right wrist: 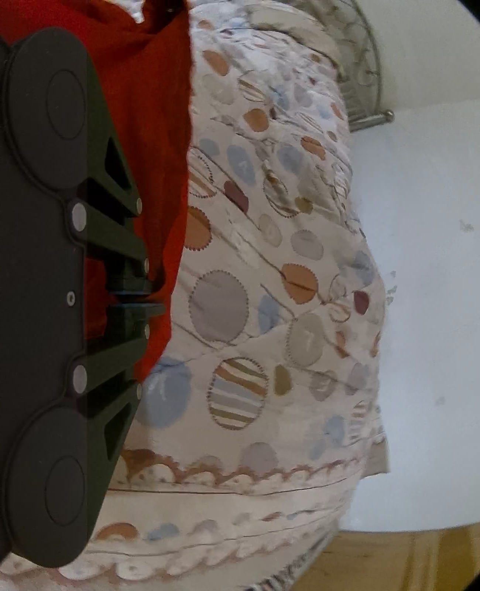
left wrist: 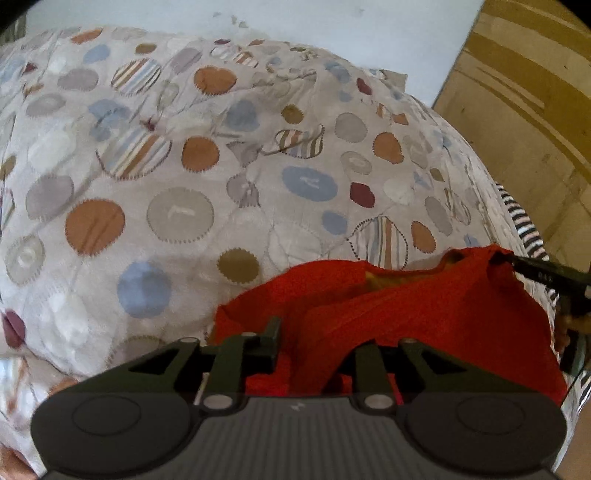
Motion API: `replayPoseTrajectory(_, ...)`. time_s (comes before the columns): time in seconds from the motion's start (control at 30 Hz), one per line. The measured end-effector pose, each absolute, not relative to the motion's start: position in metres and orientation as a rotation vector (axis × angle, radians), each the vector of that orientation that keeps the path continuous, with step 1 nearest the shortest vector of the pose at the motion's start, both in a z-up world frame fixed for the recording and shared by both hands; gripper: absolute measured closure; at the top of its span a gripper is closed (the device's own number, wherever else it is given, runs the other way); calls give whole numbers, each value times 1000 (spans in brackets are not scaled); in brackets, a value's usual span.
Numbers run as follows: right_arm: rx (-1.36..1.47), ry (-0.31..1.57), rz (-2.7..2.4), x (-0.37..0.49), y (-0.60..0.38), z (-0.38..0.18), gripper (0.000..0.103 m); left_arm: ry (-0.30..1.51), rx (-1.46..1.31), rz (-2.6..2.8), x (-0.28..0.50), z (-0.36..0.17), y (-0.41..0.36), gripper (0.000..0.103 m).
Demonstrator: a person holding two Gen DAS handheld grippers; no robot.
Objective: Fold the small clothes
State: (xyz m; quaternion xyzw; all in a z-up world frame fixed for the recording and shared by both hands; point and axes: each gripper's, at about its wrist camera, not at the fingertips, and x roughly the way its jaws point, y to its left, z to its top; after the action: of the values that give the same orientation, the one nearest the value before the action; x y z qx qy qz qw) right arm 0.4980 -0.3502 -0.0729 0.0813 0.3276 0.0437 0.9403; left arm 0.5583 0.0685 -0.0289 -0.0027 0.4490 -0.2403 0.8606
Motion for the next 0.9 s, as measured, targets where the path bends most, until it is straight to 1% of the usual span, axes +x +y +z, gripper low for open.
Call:
replayPoseTrajectory(0.07, 172, 671, 85, 499, -352, -73, 100, 937, 19, -512, 560, -22, 69, 68)
replayPoseTrajectory(0.2, 144, 663, 84, 498, -351, -65, 100, 931, 51, -509, 566, -8, 72, 63)
replayPoseTrajectory(0.27, 133, 651, 75, 496, -353, -59, 100, 905, 71, -472, 568, -2, 76, 59)
replayPoseTrajectory(0.33, 135, 644, 64, 495, -357, -55, 100, 873, 100, -390, 570, 2, 81, 61)
replayPoseTrajectory(0.4, 136, 648, 58, 496, -361, -54, 100, 871, 113, -336, 572, 1, 87, 61)
replayPoseTrajectory(0.43, 137, 659, 64, 497, -362, -56, 99, 871, 98, -320, 572, 0, 92, 59)
replayPoseTrajectory(0.47, 139, 671, 71, 497, -362, -57, 95, 867, 83, -305, 571, -2, 95, 49)
replayPoseTrajectory(0.5, 143, 681, 81, 497, -362, -59, 86, 855, 65, -290, 567, -3, 99, 41)
replayPoseTrajectory(0.53, 151, 682, 88, 496, -364, -60, 81, 839, 51, -281, 561, -4, 101, 29)
replayPoseTrajectory(0.57, 157, 679, 89, 494, -365, -60, 67, 818, 44, -279, 554, -5, 102, 22)
replayPoseTrajectory(0.63, 178, 668, 97, 488, -369, -60, 32, 784, 38, -299, 539, -9, 103, 18)
replayPoseTrajectory(0.7, 201, 646, 99, 478, -375, -58, 19, 755, 26, -311, 524, -14, 100, 12)
replayPoseTrajectory(0.73, 203, 639, 97, 473, -377, -58, 17, 739, 11, -318, 516, -17, 99, 9)
replayPoseTrajectory(0.8, 191, 632, 90, 461, -379, -58, 8, 728, -16, -345, 502, -23, 94, 9)
replayPoseTrajectory(0.87, 165, 627, 90, 449, -377, -61, 3, 723, -40, -391, 488, -32, 88, 9)
replayPoseTrajectory(0.9, 144, 628, 92, 444, -375, -63, 2, 723, -44, -405, 483, -35, 85, 9)
